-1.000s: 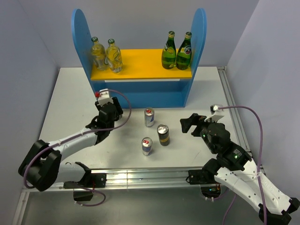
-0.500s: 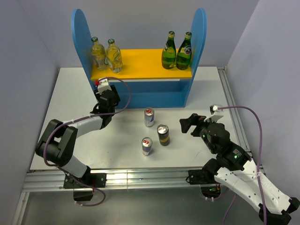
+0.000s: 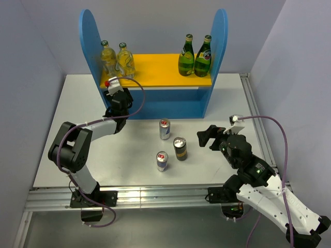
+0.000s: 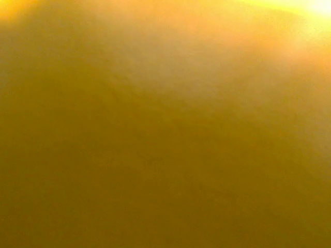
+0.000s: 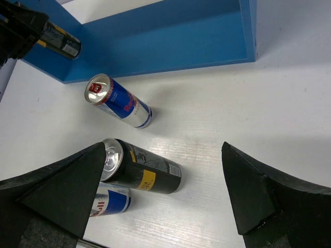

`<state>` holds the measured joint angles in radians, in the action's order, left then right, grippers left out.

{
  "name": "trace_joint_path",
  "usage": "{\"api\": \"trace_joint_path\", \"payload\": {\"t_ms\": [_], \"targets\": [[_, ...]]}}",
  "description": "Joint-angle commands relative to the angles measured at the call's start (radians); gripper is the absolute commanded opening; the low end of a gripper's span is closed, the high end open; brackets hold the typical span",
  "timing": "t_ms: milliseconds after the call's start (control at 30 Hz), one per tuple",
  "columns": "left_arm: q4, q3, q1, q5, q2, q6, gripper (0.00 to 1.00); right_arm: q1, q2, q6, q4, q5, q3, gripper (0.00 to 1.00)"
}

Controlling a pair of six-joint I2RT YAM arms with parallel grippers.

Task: Place and organize the beverage onto the shelf

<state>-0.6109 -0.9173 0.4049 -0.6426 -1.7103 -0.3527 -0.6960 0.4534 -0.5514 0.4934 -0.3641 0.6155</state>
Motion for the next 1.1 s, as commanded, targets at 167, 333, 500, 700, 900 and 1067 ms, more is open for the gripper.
{"api": "trace_joint_path", "payload": {"t_ms": [167,333,500,700,900,1067], "targets": [[-0.004,-0.043,-0.012,0.001,-0.02,0.02,0.45,-0.008,-0.005,0.016,-0.041,0.005,0.0,1.0],[0.016,-0.019,-0.009,-0.009,-0.012,-0.005,0.49,-0.01,-0.013,0.013,-0.039,0.005,-0.003,1.0],[0.0,0.006,0.003,-0.026,-0.034,-0.011,0.48,-0.011,-0.022,0.007,-0.035,0.004,-0.003,1.0],[0.003,0.014,0.015,-0.037,-0.064,-0.038,0.44,-0.016,-0.027,0.004,-0.03,-0.002,-0.002,1.0],[0.013,0.029,0.028,-0.057,-0.06,-0.06,0.38,-0.019,-0.025,0.005,-0.032,-0.01,-0.003,1.0],[0.033,0.075,0.044,-0.095,-0.02,-0.106,0.22,-0.019,-0.028,0.005,-0.033,-0.015,-0.006,1.0]]}}
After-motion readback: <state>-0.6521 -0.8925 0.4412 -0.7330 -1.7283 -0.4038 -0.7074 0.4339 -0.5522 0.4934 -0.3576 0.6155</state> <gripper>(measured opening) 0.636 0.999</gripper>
